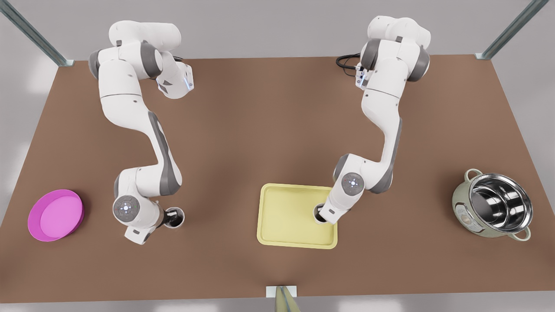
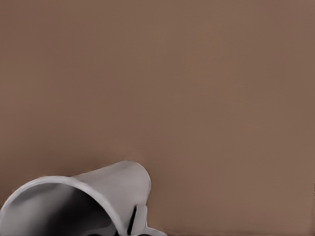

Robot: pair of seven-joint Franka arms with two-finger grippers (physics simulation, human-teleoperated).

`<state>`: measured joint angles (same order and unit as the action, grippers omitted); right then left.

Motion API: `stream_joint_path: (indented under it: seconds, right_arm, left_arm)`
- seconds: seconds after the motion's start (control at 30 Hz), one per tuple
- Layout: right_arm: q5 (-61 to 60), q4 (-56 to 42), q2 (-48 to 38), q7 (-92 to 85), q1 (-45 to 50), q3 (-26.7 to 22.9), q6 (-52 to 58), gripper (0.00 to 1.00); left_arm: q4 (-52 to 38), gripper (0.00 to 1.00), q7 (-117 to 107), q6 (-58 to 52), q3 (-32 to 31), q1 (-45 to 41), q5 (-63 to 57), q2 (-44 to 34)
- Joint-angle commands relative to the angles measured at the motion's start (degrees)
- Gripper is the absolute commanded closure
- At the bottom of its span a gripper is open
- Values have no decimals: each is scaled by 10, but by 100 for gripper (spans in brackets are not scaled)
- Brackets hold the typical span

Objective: Use the left arm to pick up the white IKEA cup from the tray and place it on the middle-left position; use the right arm to pick up the white IKEA cup from the tray and place it on the middle-right position

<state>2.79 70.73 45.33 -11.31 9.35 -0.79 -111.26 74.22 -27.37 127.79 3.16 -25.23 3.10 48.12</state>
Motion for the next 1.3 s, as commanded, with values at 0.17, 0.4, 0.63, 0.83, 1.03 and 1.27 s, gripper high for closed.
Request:
stream_joint_path:
  seconds: [0.17,0.4,0.63,0.83,1.03,1.27]
  right_arm:
    - [21,5,30,-192,-3,5,30,100]
    - [-9,5,29,-188,-8,8,56,0]
    - [-9,-2,23,-212,-27,16,57,0]
    - [-9,-2,20,-212,-30,21,57,0]
    - [-6,-42,-32,-159,-25,0,107,0]
    - [-11,-39,-239,66,-41,-5,308,0]
  left_arm:
    - [-6,100,281,-124,14,155,9,-43]
    - [110,100,379,36,16,179,15,-58]
    - [108,0,377,35,13,179,51,-55]
    - [104,0,377,-22,16,179,47,-96]
    - [209,0,359,-293,33,175,-10,-417]
    - [182,0,334,-288,33,176,-2,-398]
